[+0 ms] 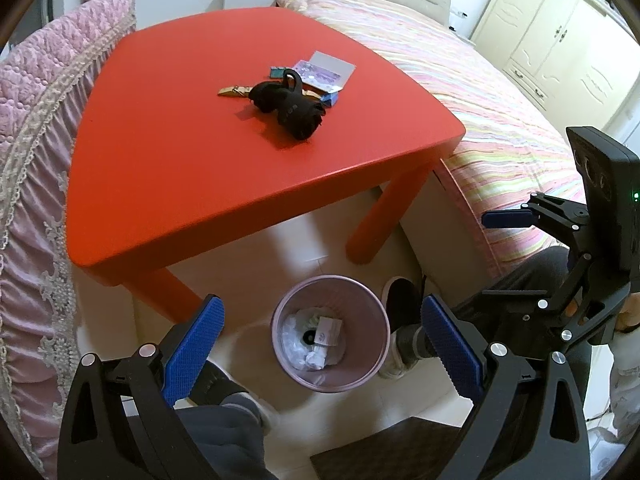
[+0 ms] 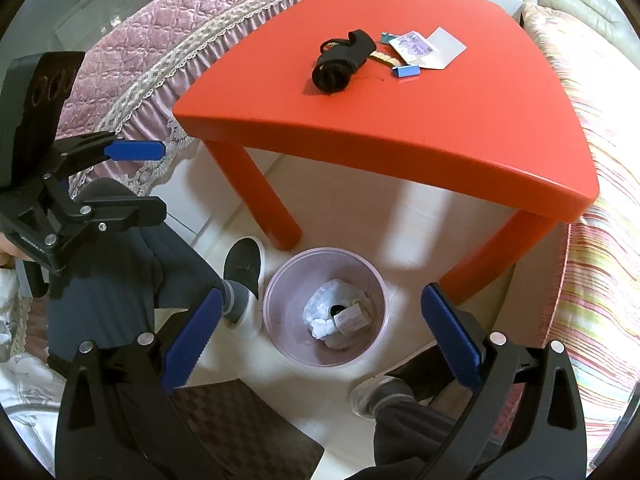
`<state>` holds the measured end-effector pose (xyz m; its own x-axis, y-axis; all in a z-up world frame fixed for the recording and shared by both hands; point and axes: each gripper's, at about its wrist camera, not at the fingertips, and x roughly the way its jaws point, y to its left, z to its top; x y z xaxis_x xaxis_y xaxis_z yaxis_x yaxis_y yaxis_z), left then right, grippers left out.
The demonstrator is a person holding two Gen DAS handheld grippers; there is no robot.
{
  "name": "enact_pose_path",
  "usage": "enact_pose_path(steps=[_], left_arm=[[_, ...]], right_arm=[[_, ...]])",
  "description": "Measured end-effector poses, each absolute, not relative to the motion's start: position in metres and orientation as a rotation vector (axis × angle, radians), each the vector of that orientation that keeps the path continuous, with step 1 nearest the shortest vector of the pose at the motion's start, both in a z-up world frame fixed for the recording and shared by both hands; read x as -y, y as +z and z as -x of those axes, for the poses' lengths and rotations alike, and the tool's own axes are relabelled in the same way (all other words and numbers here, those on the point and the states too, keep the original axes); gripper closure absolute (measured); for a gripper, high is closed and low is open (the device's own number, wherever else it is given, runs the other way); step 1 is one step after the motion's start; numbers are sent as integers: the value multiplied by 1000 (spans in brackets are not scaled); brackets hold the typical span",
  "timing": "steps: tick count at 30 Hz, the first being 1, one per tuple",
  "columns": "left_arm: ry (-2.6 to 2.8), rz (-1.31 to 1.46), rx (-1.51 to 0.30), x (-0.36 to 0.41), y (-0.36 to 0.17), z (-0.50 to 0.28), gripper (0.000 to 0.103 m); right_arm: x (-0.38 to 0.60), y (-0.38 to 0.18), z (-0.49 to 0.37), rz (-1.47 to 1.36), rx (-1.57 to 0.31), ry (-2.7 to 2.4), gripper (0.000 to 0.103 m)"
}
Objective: Collect trash
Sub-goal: 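Move both open grippers back over the table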
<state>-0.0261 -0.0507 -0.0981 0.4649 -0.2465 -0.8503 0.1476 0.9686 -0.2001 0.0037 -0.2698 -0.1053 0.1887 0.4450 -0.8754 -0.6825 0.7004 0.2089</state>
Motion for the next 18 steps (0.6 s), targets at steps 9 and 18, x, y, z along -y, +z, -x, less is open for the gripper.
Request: enact_pose_path(steps=[9,18], left_arm=[[-210,147,-1049,39,-81,12,8],[-213,190,-1049,30,-57,-23,8]], right_arm=[[274,-78,-27,219,-1107,771,5],[269,-35,-81,234,-1058,741,5]])
